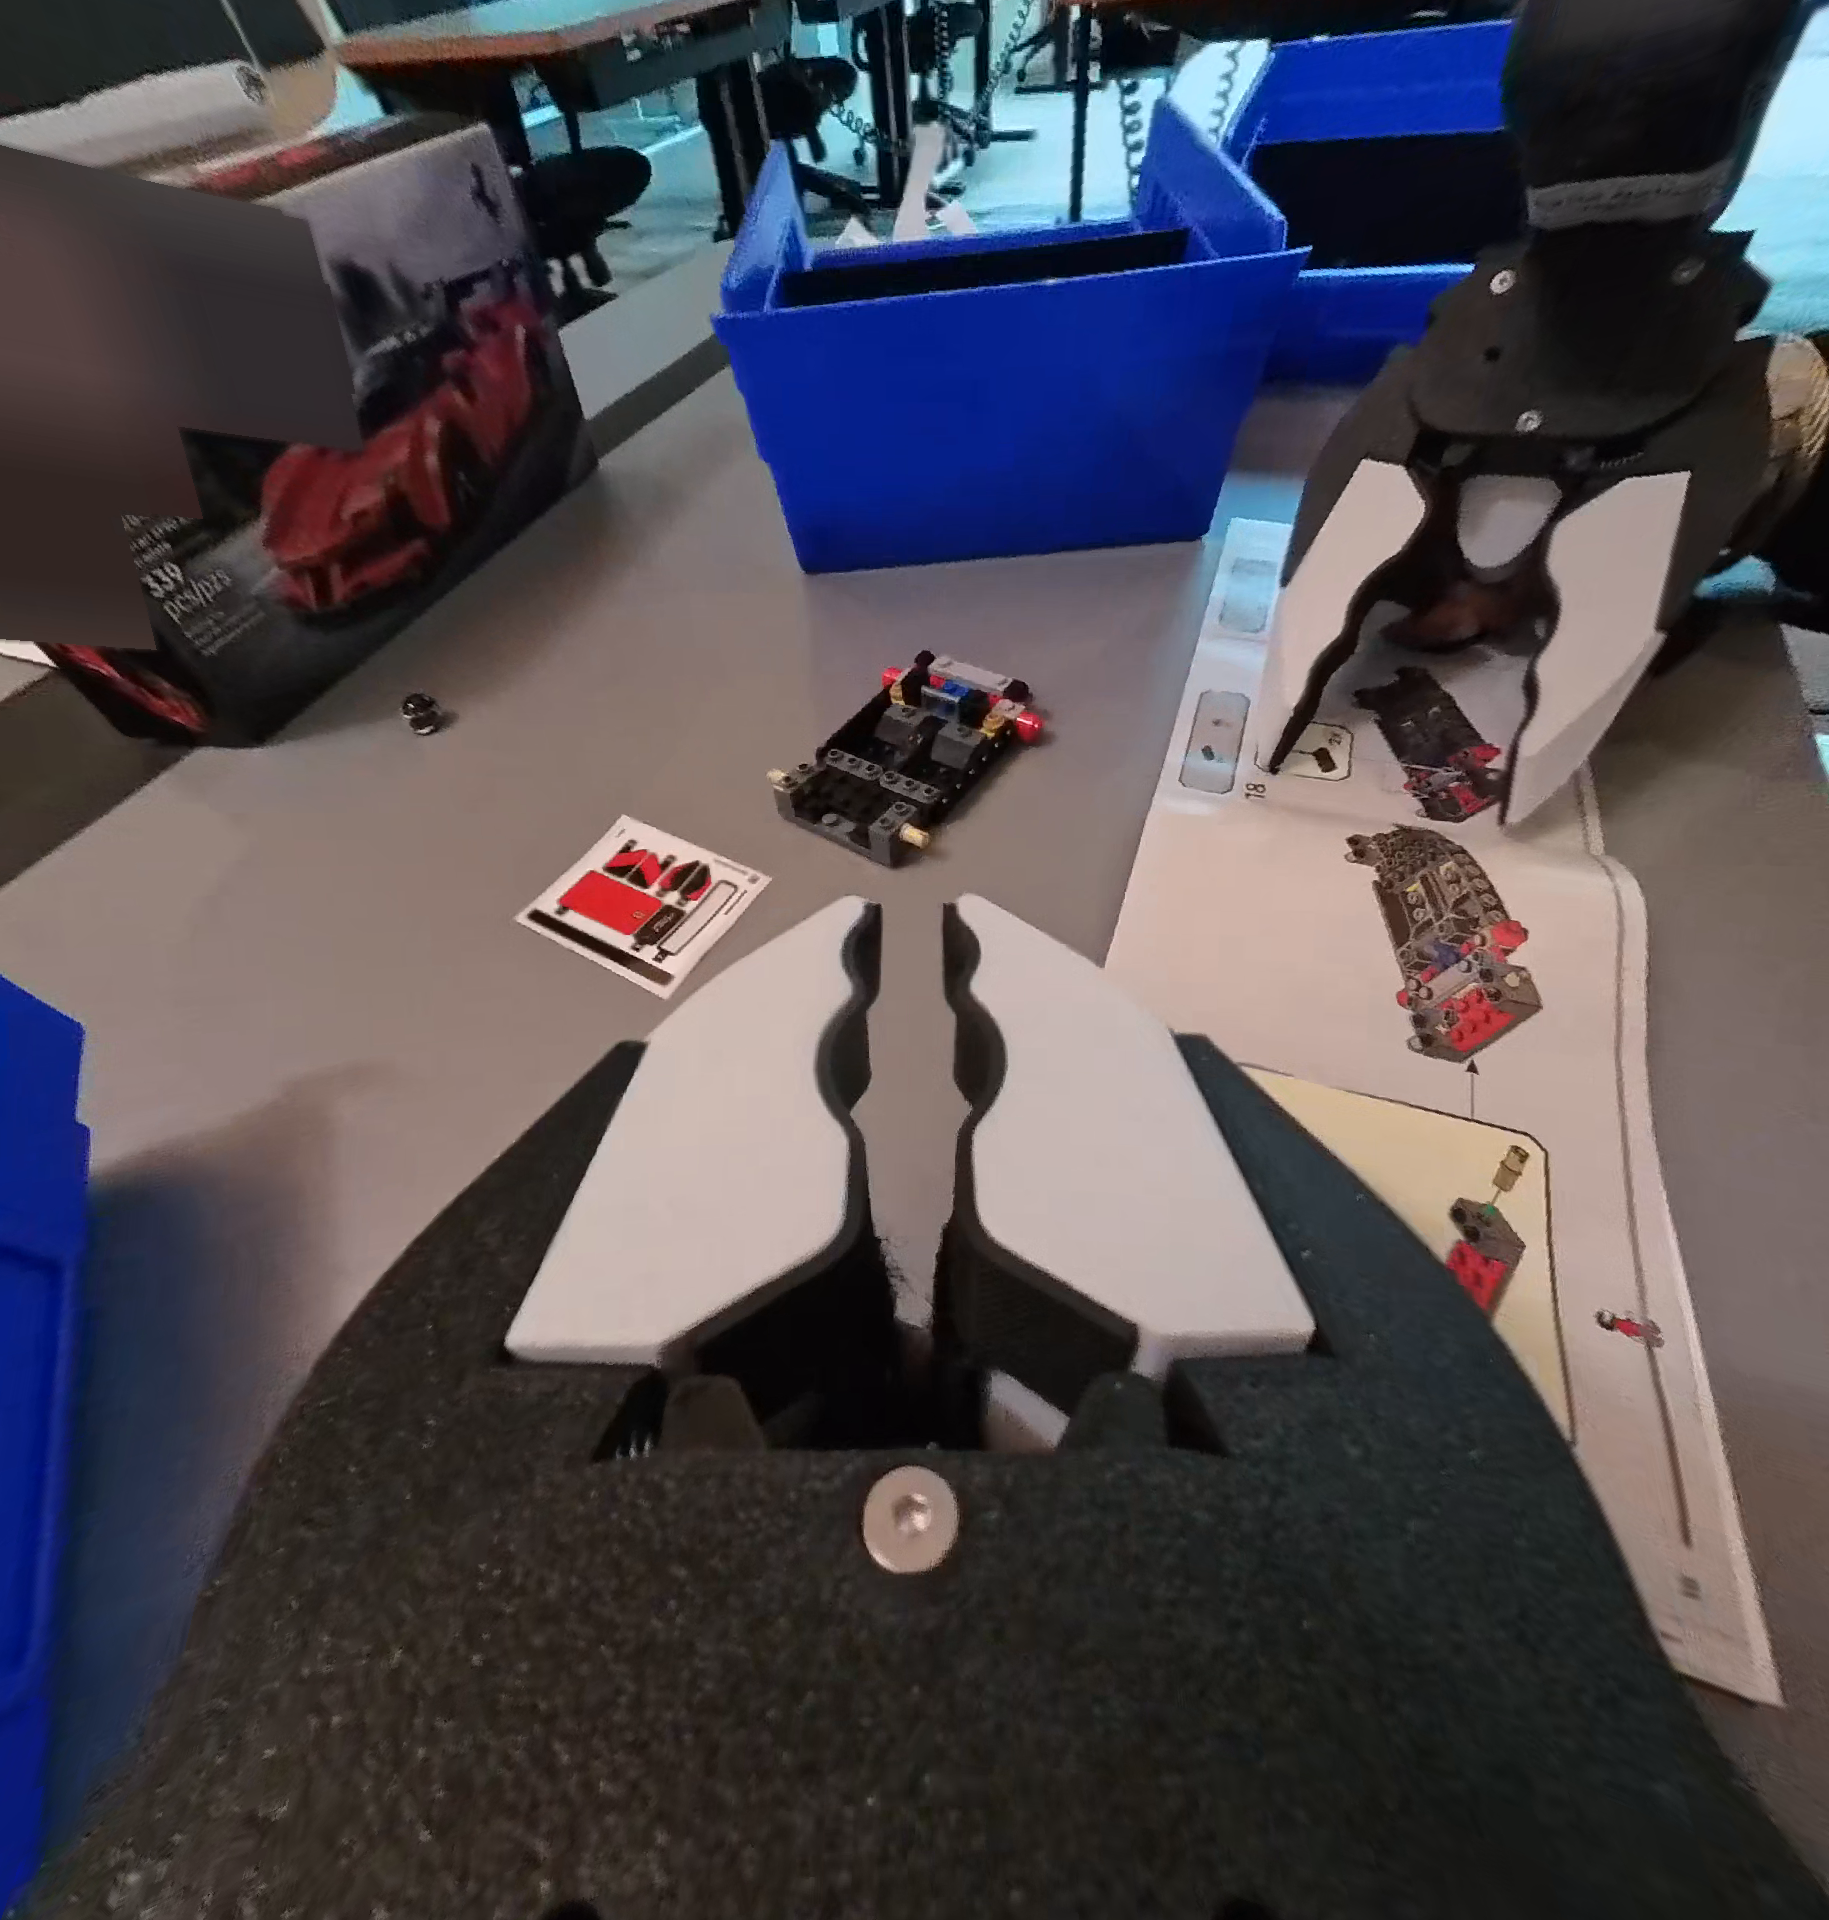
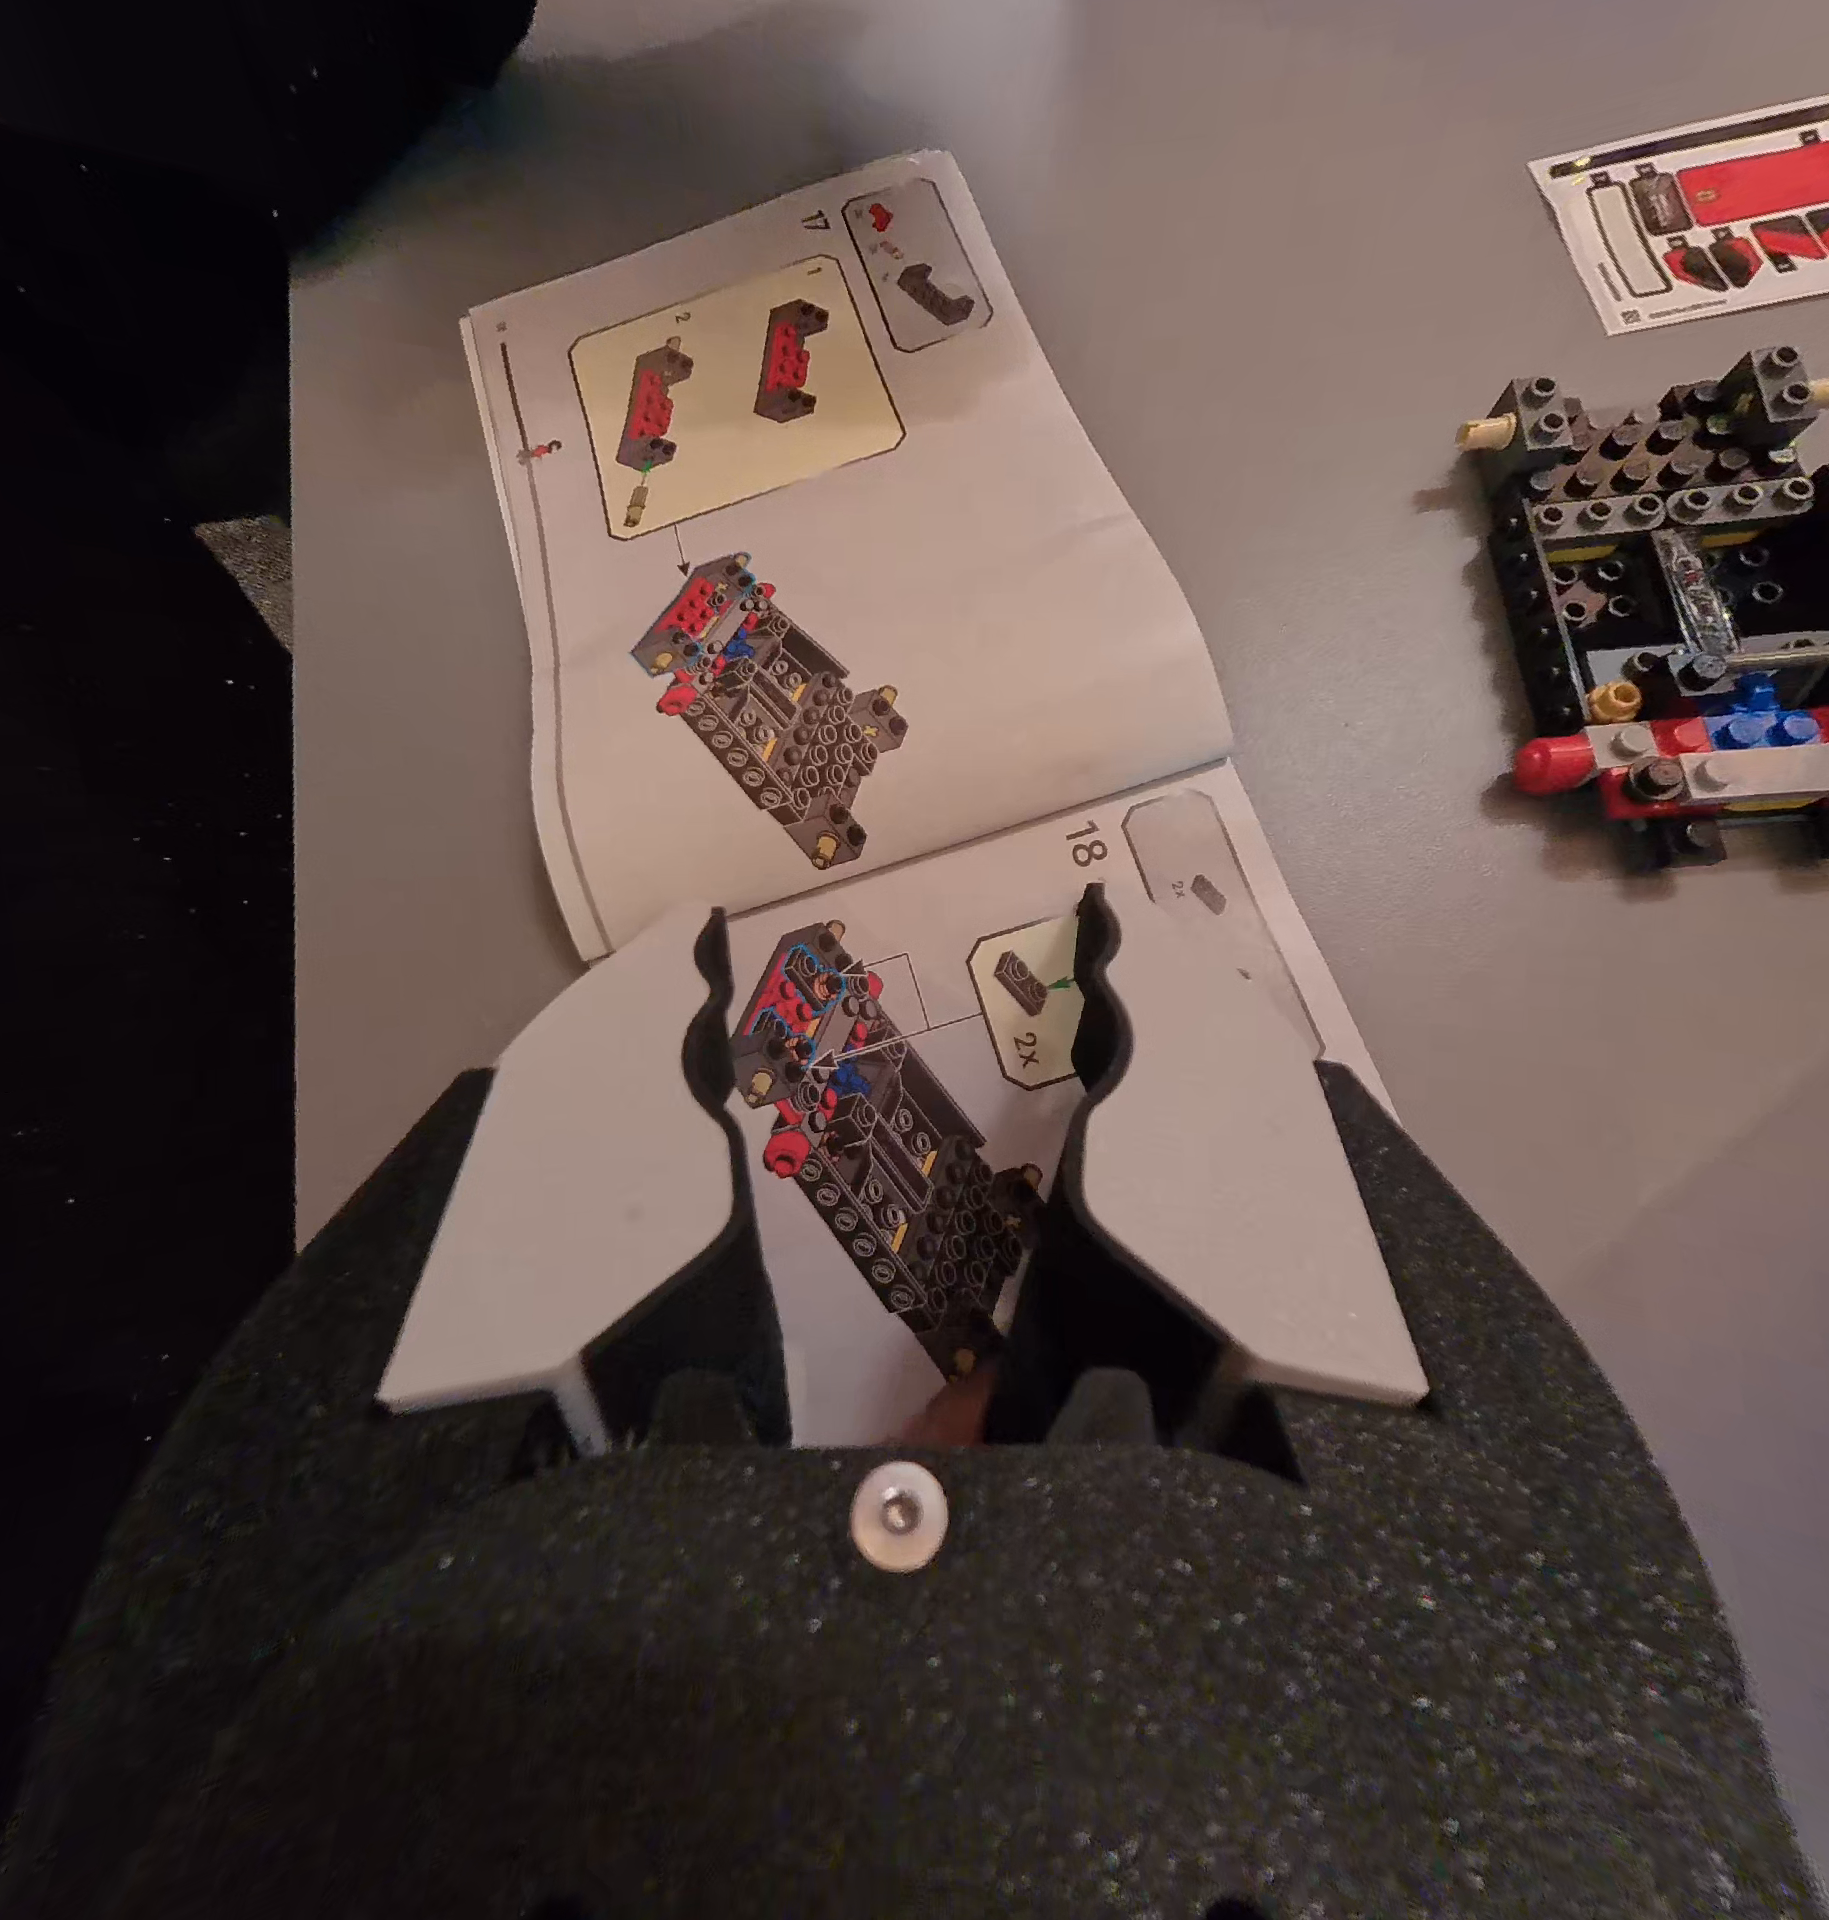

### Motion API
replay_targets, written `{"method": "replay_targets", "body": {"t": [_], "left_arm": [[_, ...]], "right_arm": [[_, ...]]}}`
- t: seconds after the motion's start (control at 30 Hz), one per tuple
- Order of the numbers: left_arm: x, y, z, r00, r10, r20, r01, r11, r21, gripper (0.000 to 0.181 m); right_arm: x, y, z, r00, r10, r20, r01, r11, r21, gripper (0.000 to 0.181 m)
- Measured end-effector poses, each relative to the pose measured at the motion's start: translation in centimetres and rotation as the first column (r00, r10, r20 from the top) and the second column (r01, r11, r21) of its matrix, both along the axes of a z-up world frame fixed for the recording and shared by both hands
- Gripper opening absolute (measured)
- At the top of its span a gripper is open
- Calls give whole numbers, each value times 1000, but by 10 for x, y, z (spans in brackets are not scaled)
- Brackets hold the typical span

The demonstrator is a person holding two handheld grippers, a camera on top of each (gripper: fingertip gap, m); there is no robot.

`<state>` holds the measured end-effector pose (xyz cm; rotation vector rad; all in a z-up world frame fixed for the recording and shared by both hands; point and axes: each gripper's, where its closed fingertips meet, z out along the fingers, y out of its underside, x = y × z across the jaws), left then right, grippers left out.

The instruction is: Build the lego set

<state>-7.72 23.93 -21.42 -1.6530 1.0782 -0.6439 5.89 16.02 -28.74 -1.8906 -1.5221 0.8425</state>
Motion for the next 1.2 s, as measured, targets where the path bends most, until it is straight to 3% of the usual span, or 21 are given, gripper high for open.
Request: {"method": "replay_targets", "body": {"t": [0.33, 0.43, 0.5, 0.63, 0.73, 0.83, 0.93, 1.07, 1.13, 1.2], "left_arm": [[-5, 12, 7, 993, 106, 58, -106, 994, 5, 15], [-7, 13, 8, 991, 116, 71, -118, 993, 17, 16], [-9, 16, 6, 987, 139, 80, -140, 990, 9, 17], [-8, 17, 8, 982, 133, 137, -135, 991, 2, 17], [-7, 16, 8, 982, 100, 158, -107, 994, 36, 19], [-3, 10, 10, 985, 29, 172, -45, 995, 90, 19], [2, 4, 15, 978, -39, 203, 17, 994, 112, 19], [2, 4, 13, 975, -70, 210, 45, 992, 122, 20], [-1, 5, 14, 972, -66, 224, 37, 991, 130, 20], [-2, 4, 20, 966, -70, 250, 32, 988, 151, 20]], "right_arm": [[0, -1, 3, 1000, 3, -6, -3, 999, 37, 69], [1, 0, 56, 973, -19, -230, 56, 987, 153, 63], [23, 11, 102, 960, -50, -276, 110, 972, 209, 64], [91, 45, 160, 987, -105, -123, 133, 958, 255, 76], [143, 80, 171, 987, -87, 132, 46, 957, 287, 73], [177, 127, 159, 938, -29, 345, -79, 952, 295, 53], [177, 160, 115, 877, 123, 465, -229, 957, 179, 42], [173, 171, 37, 675, 357, 645, -473, 881, 7, 32], [171, 179, 18, 618, 377, 690, -517, 856, -6, 30], [169, 186, 13, 602, 372, 706, -532, 847, 7, 29]]}}
